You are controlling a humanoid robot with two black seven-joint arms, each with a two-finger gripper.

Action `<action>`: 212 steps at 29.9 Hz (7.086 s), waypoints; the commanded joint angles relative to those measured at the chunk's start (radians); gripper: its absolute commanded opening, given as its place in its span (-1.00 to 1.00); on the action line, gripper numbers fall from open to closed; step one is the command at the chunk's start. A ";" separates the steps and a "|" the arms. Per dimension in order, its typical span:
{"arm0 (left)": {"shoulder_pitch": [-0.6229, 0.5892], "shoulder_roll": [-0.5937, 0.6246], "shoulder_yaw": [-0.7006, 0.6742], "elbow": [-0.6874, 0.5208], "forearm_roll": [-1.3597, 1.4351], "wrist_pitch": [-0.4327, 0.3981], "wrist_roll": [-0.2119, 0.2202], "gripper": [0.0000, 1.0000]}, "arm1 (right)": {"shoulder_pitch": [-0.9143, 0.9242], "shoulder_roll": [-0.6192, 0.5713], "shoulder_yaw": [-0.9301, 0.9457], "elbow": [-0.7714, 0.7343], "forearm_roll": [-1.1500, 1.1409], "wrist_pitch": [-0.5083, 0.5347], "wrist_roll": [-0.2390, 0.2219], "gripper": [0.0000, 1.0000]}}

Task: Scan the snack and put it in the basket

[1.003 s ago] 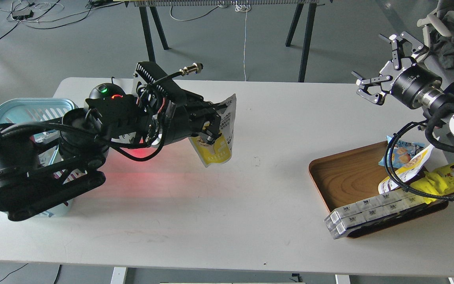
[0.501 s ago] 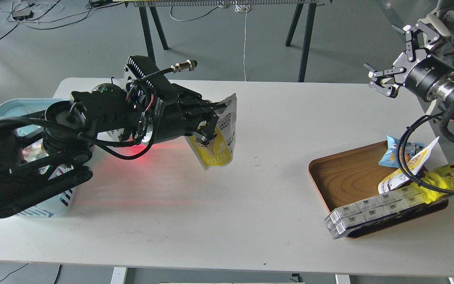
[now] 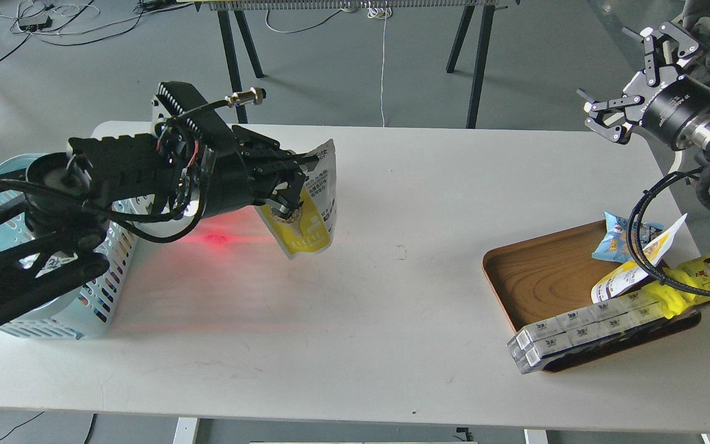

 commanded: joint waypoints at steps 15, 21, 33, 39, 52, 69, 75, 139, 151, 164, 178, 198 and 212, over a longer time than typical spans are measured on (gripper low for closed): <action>0.000 0.035 -0.009 0.057 0.001 0.035 -0.047 -1.00 | 0.000 -0.012 -0.004 0.000 0.000 -0.001 0.002 0.98; -0.001 0.063 -0.012 0.070 0.092 0.028 -0.105 -1.00 | -0.002 -0.016 -0.005 0.000 0.000 -0.001 0.000 0.98; -0.038 0.060 -0.011 0.087 0.173 -0.014 -0.140 -1.00 | -0.002 -0.002 -0.040 0.005 -0.011 -0.005 0.002 0.98; -0.044 0.055 -0.012 0.098 0.173 -0.034 -0.140 -1.00 | 0.000 0.000 -0.042 0.003 -0.017 -0.010 0.002 0.98; -0.040 0.044 -0.069 0.121 0.159 0.026 -0.142 -1.00 | -0.005 0.000 -0.043 0.000 -0.017 -0.011 0.005 0.98; -0.018 0.043 -0.035 0.132 0.221 0.021 -0.148 -1.00 | -0.009 0.000 -0.043 -0.001 -0.017 -0.011 0.005 0.98; -0.020 0.043 0.005 0.132 0.223 0.005 -0.148 -1.00 | -0.008 0.000 -0.043 0.000 -0.017 -0.011 0.006 0.98; -0.017 0.804 0.219 0.270 -0.410 0.506 -0.295 -1.00 | 0.002 0.012 -0.042 0.000 -0.017 -0.011 0.009 0.98; -0.017 0.798 0.509 0.290 -0.410 0.666 -0.297 -1.00 | 0.000 0.012 -0.043 0.000 -0.017 -0.011 0.008 0.98; -0.017 0.768 0.644 0.290 -0.413 0.718 -0.297 -0.99 | -0.011 0.012 -0.045 0.000 -0.017 -0.010 0.008 0.98; -0.014 0.758 0.655 0.290 -0.411 0.721 -0.297 -0.52 | -0.014 0.012 -0.045 0.000 -0.017 -0.010 0.008 0.98; -0.026 0.612 0.115 0.325 -0.906 0.608 -0.280 0.98 | 0.038 0.012 -0.037 0.003 -0.017 -0.016 0.008 0.98; -0.132 -0.062 -0.179 0.774 -1.673 0.430 -0.168 0.99 | 0.066 0.009 0.045 0.026 -0.002 -0.037 0.009 0.98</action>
